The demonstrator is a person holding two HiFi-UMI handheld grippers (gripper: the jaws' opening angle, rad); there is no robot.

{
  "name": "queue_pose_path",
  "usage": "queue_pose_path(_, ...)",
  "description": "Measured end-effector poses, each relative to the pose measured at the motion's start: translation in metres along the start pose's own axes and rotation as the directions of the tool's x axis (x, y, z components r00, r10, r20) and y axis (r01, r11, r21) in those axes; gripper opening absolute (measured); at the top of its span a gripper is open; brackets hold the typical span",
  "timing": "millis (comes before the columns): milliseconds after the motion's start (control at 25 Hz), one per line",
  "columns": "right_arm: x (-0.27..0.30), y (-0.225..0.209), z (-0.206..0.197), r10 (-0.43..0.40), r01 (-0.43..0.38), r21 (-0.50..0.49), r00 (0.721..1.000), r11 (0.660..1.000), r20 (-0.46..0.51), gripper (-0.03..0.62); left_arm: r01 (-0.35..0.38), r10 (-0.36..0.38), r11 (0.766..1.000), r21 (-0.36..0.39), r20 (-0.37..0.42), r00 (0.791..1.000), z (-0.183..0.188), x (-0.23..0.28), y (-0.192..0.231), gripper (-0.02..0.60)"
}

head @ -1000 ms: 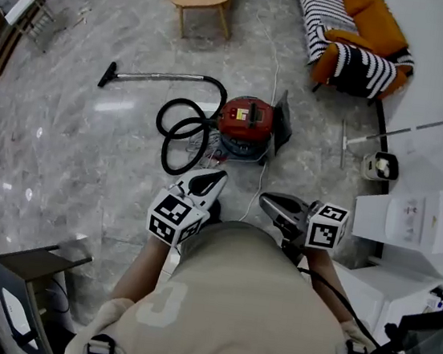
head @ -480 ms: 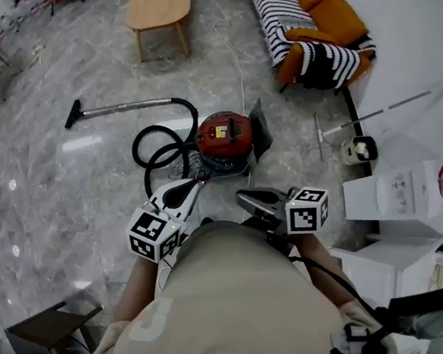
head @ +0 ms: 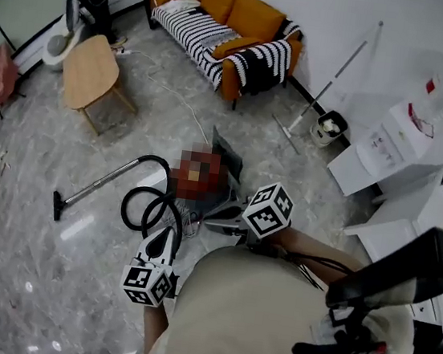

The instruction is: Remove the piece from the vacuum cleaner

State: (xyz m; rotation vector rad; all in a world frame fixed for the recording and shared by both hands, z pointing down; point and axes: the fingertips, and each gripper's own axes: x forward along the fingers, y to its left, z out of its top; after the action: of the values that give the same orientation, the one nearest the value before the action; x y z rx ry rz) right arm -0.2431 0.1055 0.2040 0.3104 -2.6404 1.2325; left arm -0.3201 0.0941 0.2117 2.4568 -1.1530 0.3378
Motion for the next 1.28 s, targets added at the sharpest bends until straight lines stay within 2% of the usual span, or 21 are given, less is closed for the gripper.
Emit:
queue_pose_path(320,-0.041,-0.039,0.013,-0.012,0.012,0.001,1.0,1.0,0.013,0.003,0.007,-0.006,1.0,0.023,-0.054,0.999,0.005,0.058,-0.007,0.003)
queue_pose_path(680,-0.133,-0.114,0.059,0.054,-0.072,0.097,0.983,0.993,0.176,0.002,-0.016,0.031,0.995,0.101,-0.145,0.989,0.042,0.162,-0.055,0.003)
queue_pose_path(960,-0.187,-0.173,0.056,0.087,-0.102,0.121,0.988,0.987,0.125,0.002,-0.084,0.11,0.988,0.126,-0.211,0.971,0.05,0.232,-0.09,0.003)
queue_pose_path(1120,-0.204,-0.196,0.044,0.11,-0.115,0.114,0.992,0.987,0.055,0.003,-0.137,0.168,0.981,0.135,-0.263,0.95,0.042,0.251,-0.103,0.003)
queue_pose_path(1280,-0.207,-0.207,0.044,0.108,-0.113,0.11,0.993,0.988,0.054,0.003,-0.148,0.193,0.976,0.161,-0.315,0.929,0.039,0.26,-0.102,0.003)
